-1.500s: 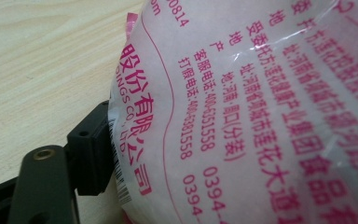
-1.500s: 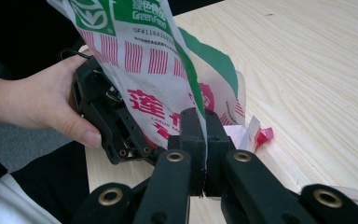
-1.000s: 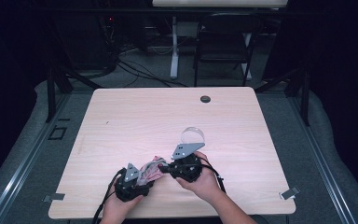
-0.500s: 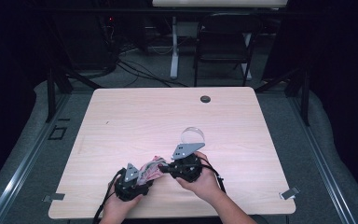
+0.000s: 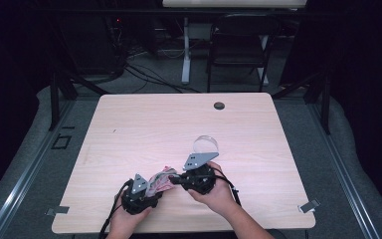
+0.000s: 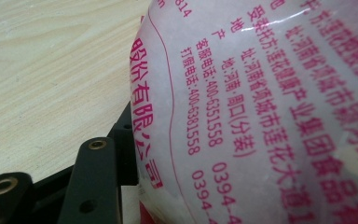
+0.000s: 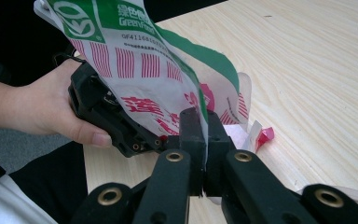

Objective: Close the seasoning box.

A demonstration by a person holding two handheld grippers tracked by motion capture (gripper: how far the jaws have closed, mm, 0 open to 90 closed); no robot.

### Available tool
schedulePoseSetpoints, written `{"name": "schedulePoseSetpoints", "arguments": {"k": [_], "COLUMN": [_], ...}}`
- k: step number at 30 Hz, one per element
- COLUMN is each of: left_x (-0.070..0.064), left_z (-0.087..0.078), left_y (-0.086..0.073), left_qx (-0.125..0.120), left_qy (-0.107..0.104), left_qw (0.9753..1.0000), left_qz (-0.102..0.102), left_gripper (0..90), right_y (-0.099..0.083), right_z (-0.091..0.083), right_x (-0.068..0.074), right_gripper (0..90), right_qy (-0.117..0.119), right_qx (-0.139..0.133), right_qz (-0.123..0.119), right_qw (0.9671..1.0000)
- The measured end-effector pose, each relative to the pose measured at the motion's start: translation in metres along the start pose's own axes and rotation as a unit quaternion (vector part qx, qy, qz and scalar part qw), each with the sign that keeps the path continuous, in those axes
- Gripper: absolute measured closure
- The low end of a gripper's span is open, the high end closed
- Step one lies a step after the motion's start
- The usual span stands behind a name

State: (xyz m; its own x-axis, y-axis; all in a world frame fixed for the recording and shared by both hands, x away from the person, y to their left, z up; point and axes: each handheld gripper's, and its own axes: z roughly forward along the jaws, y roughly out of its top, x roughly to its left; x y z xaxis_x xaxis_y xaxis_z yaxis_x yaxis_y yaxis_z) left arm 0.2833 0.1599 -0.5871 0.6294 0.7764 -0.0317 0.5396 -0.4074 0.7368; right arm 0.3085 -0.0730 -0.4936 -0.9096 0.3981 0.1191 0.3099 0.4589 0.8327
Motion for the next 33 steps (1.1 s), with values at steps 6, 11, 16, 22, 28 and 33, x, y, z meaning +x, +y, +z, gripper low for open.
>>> {"name": "schedulePoseSetpoints", "arguments": {"k": [6,11,16,22,28,33], "left_x": [-0.0005,-0.0006,-0.0006,-0.0008,-0.0014,-0.0018], "left_z": [-0.0002,-0.0002,-0.0004,-0.0025,-0.0049,-0.0078], "left_y": [0.0000,-0.0001,0.0000,0.0018,0.0037,0.0057], "left_qx": [-0.001,-0.002,-0.005,-0.006,-0.004,-0.013], "left_qy": [0.002,0.002,0.002,0.004,0.008,0.020], "left_qw": [1.0000,1.0000,1.0000,1.0000,1.0000,0.9997], "left_qz": [0.001,0.000,-0.003,-0.005,-0.002,0.007], "left_gripper": [50.2,50.6,51.7,54.3,55.5,55.8], "right_y": [-0.0002,-0.0003,-0.0003,-0.0001,0.0002,0.0013], "right_z": [-0.0002,-0.0002,-0.0005,-0.0016,-0.0037,-0.0058], "right_x": [-0.0002,-0.0002,-0.0001,-0.0005,-0.0010,0.0000], "right_gripper": [89.8,89.8,89.8,89.9,89.8,89.8], "right_qy": [0.000,0.000,0.000,0.001,-0.002,-0.002], "right_qx": [-0.001,-0.001,-0.003,-0.007,-0.011,-0.017], "right_qz": [0.001,0.001,0.002,0.001,0.000,0.001], "right_qw": [1.0000,1.0000,1.0000,1.0000,0.9999,0.9998]}}
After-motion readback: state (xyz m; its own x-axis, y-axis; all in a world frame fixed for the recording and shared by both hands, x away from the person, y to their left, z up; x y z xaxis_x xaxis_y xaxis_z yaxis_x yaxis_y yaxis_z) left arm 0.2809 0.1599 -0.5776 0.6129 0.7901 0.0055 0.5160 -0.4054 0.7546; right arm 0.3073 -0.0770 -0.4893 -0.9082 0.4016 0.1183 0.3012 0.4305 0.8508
